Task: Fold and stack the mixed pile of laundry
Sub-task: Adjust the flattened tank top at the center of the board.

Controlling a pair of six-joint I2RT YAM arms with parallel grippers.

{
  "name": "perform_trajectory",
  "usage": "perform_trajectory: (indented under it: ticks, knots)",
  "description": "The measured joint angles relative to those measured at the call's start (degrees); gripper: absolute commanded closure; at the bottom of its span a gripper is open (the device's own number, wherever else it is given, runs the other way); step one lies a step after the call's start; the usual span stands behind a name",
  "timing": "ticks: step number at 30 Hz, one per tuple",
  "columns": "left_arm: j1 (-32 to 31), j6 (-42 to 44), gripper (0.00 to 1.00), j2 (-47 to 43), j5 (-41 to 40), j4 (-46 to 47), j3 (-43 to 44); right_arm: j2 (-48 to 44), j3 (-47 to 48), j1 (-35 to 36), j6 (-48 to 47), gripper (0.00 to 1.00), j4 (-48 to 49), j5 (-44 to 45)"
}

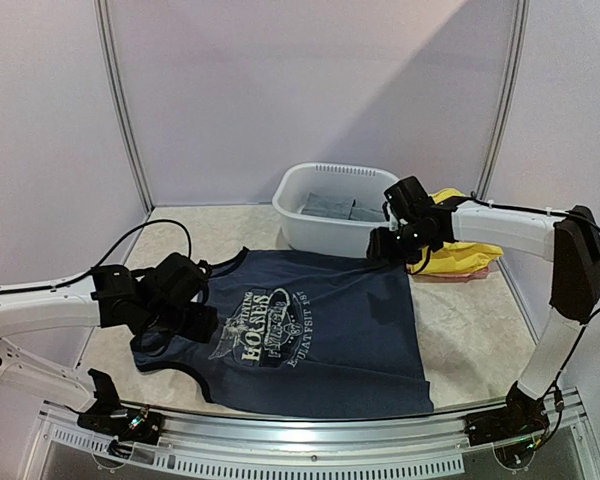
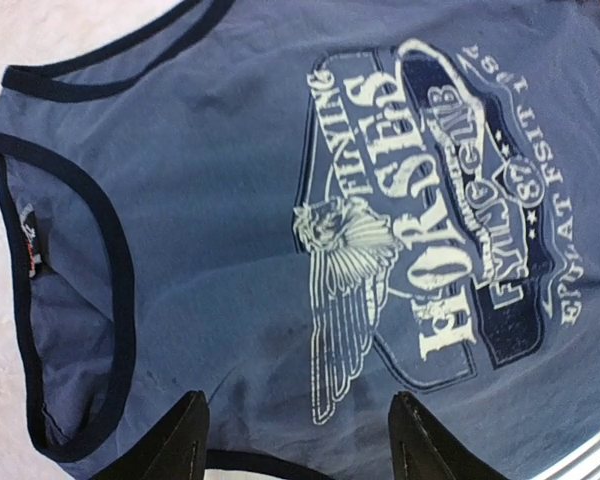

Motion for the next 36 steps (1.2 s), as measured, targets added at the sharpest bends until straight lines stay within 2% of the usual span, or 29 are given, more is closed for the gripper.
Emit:
perform_trajectory:
  ticks: [4,9,18,27,36]
  knots:
    - [-0.8,-0.1,0.4,-1.3,0.8,0.0,-2.1,0.0,-3.1,0.1,0.6,0.42,1.4,-1.4]
    - [-0.9,0.0,0.42,-2.2,0.9,0.7,-2.9,0.9,-1.8,1.0,0.8,0.44,4.7,-5.2]
    - [-0.9,0.6,0.43,-2.3,1.1,3.1,-4.3,15.5,15.5,1.2,-0.3,0.45,6.4,-7.5]
    - [-0.9,0.7,0.45,-3.1,2.3,2.8,-4.6,25.8,28.8,-4.4,-1.9,0.44,3.3,-10.6]
    - [-4.0,-1.5,0.5,-3.0,5.5,-0.1,-5.9,27.7,32.2,-4.8,-4.4,0.36,-1.5,-12.2]
